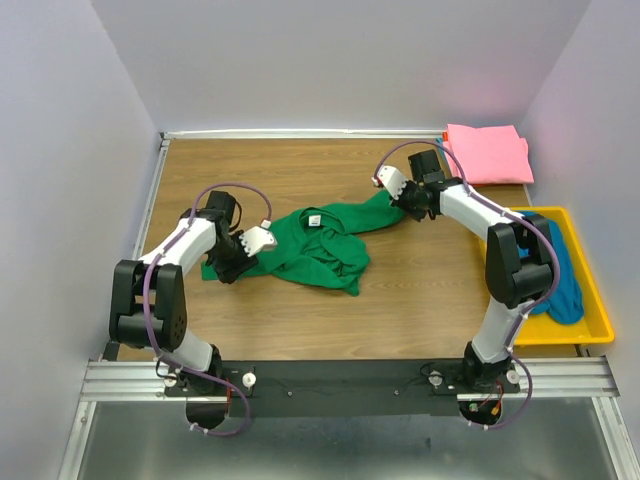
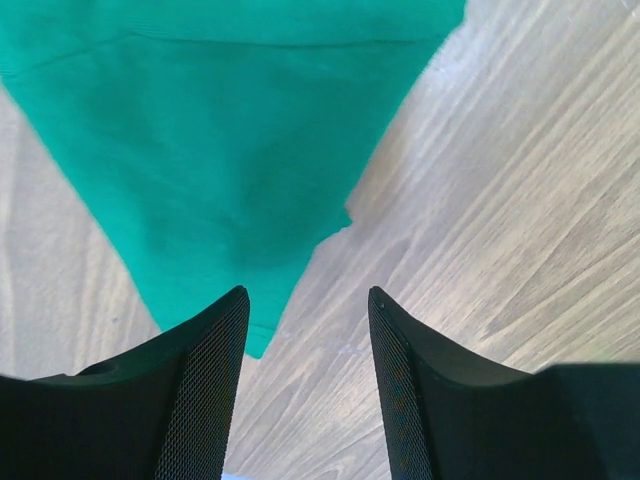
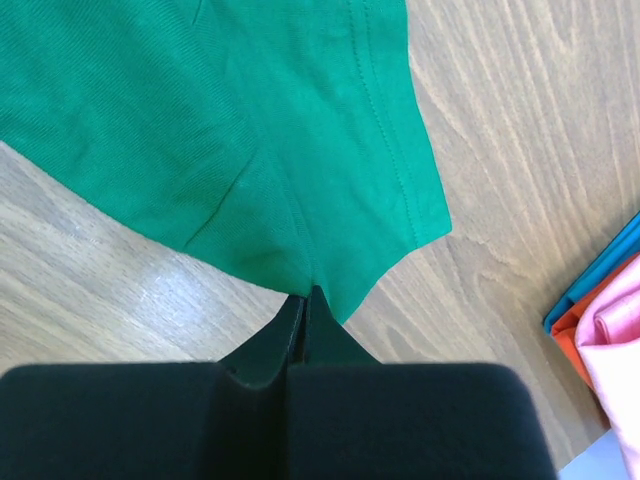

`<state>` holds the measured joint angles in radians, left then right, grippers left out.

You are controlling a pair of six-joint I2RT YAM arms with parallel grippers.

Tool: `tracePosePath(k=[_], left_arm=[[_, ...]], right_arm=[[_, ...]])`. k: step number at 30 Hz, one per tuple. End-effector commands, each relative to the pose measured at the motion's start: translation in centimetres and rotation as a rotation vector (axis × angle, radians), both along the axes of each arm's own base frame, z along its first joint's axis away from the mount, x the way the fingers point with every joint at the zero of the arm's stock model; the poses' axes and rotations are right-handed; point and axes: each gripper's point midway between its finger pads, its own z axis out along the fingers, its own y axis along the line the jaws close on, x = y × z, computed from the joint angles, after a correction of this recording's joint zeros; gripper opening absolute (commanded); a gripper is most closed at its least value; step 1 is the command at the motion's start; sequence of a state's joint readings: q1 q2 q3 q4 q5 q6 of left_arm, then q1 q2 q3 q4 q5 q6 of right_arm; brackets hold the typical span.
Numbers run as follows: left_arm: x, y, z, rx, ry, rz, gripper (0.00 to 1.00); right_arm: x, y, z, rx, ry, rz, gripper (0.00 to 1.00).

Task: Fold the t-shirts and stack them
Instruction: Flatten out the tshirt

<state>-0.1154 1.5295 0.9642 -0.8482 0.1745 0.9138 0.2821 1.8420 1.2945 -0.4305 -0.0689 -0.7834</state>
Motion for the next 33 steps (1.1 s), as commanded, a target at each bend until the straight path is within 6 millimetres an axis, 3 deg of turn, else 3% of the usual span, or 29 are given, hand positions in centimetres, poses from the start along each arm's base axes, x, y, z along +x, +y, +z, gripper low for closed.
tracePosePath(k=[1, 8, 12, 14, 19, 22, 27, 33], left_arm=[[-0.8, 0.7, -0.7, 0.032, -0.001, -0.03, 0.59], [-1.7, 3.4, -3.7, 0.173, -0.009, -0.03, 0.59], [-1.6, 4.3, -3.7, 0.219, -0.008, -0.047, 0.58], [-1.9, 4.0, -3.3, 0.198, 0.011, -0.063, 0.56], [0.2, 2.7, 0.2, 0.113, -0.063, -0.111, 0.55], [1.1, 3.0, 1.0, 0.102, -0.079, -0.104, 0.55], [1.2, 3.9, -0.6, 0.109, -0.032, -0.086, 0.54], [-0.4, 4.8, -2.8, 0.123, 0.038, -0.094, 0.52]], right_arm=[[-0.5, 0.0, 0.9, 0.005, 0.003, 0.012, 0.01], [-0.5, -0.4, 0.8, 0.001, 0.007, 0.006, 0.01], [-0.5, -0.4, 0.7, 0.001, 0.01, 0.007, 0.0], [-0.5, -0.5, 0.7, 0.0, 0.013, 0.007, 0.0], [-0.6, -0.5, 0.5, 0.0, 0.019, 0.005, 0.01], [-0.7, -0.3, 0.4, 0.008, 0.025, 0.003, 0.01], [-0.8, -0.4, 0.4, 0.005, 0.027, 0.0, 0.0], [-0.8, -0.7, 0.4, -0.001, 0.029, -0.005, 0.01]])
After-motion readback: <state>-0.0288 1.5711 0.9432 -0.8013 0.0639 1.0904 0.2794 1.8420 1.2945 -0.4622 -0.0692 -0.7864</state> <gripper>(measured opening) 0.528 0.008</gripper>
